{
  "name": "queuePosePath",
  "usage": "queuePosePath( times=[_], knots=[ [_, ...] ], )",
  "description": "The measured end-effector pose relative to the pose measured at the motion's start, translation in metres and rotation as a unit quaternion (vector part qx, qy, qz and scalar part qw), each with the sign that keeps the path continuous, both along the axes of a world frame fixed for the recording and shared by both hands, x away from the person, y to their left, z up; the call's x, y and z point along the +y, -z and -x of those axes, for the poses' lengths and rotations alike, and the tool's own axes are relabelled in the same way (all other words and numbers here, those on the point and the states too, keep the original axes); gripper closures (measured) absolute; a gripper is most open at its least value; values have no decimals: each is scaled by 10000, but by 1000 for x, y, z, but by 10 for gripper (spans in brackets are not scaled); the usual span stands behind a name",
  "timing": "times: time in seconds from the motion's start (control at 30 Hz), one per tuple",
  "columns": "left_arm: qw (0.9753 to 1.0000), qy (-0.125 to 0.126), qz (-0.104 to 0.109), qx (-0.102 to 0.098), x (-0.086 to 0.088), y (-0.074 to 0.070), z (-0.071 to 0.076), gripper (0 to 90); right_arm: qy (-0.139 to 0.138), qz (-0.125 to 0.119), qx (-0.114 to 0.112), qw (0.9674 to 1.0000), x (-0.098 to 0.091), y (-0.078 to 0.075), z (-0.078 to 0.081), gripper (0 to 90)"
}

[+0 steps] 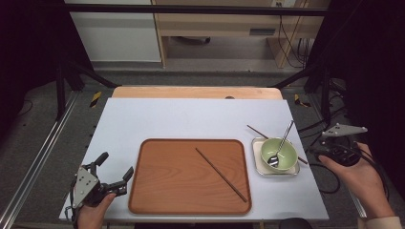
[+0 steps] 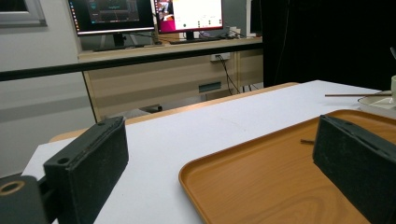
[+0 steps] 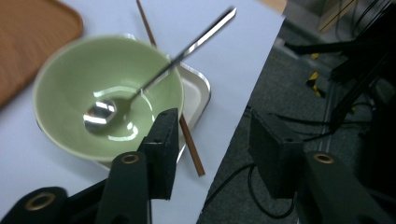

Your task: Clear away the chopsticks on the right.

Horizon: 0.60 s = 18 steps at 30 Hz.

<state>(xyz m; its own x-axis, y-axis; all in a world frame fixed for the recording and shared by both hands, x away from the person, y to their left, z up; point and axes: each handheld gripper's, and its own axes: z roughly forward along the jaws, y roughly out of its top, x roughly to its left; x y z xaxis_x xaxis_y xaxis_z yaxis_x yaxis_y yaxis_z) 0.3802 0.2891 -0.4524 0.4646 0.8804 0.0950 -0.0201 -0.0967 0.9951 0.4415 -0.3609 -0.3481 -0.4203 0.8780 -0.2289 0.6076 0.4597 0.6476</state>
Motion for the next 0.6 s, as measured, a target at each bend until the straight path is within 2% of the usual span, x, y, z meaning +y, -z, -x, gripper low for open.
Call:
queuePosePath(
  times=[0.07,0.13,0.23,0.27,0.6],
  knots=[
    [10000,-7,-11,11,0,0,0,31,-30,1,129,9999,-5,13,-2,571],
    [10000,-8,-13,2,0,0,0,31,-73,41,355,9993,-9,28,-4,584],
    [10000,-23,-5,3,0,0,0,32,-205,265,645,9974,-10,50,-10,613],
    [10000,-25,1,4,0,0,0,32,-234,263,740,9966,-10,54,-11,615],
    [10000,-28,-14,8,1,1,-1,33,-404,592,1230,9898,-11,80,-31,649]
  ],
)
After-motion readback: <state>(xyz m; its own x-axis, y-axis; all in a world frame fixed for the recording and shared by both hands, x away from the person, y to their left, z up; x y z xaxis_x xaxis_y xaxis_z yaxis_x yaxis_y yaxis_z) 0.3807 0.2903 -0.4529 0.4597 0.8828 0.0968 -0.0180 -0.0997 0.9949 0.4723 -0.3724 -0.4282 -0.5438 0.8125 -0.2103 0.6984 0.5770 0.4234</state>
